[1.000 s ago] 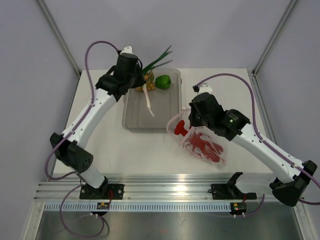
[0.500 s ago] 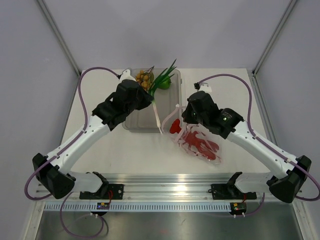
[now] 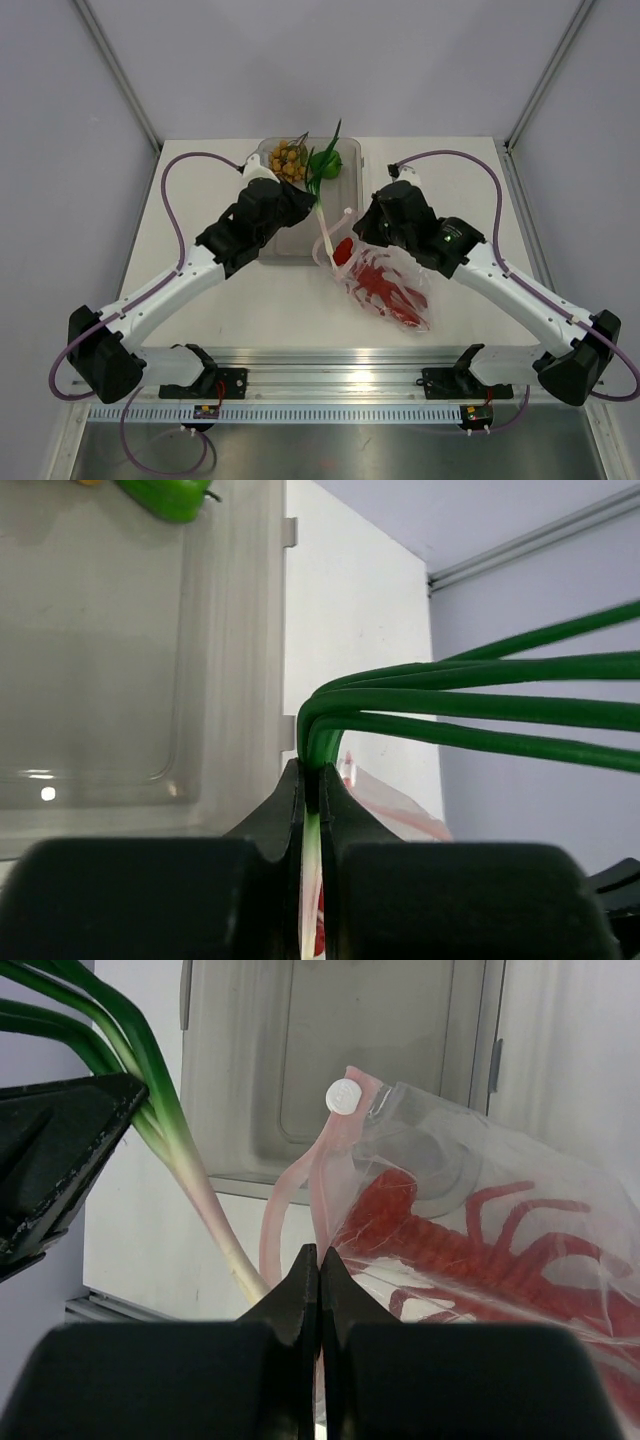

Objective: Place the food in the zip-top bag and seal the zipper
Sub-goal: Place the fake vegetable in the zipper food storage bag.

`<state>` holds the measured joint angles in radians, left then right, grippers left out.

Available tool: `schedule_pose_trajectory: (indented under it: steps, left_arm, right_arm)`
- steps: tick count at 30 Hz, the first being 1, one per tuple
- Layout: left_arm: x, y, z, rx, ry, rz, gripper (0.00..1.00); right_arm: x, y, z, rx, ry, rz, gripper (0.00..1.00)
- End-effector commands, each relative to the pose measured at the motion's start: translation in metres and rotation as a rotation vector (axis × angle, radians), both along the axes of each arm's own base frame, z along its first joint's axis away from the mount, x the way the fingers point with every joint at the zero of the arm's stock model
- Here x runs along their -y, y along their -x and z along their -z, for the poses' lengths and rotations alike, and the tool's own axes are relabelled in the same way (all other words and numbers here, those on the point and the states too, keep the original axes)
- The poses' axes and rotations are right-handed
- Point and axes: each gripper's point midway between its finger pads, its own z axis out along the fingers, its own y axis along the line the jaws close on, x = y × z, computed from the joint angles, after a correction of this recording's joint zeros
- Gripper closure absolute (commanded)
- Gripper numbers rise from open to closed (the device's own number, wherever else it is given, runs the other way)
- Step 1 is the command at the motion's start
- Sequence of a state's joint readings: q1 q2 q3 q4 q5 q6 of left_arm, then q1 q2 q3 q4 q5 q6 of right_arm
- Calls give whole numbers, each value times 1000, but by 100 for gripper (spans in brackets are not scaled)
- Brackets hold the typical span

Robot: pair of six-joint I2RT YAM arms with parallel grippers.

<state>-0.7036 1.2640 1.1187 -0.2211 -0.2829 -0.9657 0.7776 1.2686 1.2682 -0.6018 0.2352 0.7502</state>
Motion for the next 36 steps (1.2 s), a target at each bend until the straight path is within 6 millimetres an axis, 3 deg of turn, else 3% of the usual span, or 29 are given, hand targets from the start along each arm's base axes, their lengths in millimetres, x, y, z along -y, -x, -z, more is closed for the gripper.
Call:
schedule_pose_trajectory:
  steps: [1,8,17,21,28,31,36]
  left_arm:
    - [17,-3,-54,162,144,55,100]
    - [29,5,-85,289,193,159,100]
    - [41,12,-90,357,163,259,100]
    - [46,25,-83,383,181,326,100]
    - [50,47,-50,380,178,426,100]
    - [55,59,-48,398,182,500,100]
    - [53,72,-28,384,158,539,100]
  right_arm:
    - [-4,0,-35,73,-125,3,100]
    - [-5,3,-37,81,-144,-14,100]
    - [-11,5,-48,93,-202,-28,100]
    - [-11,5,-53,108,-223,-26,100]
    - [-13,1,-58,125,-242,-14,100]
    - [-14,-2,-59,131,-248,-9,100]
    - [-16,-8,-62,142,-254,7,100]
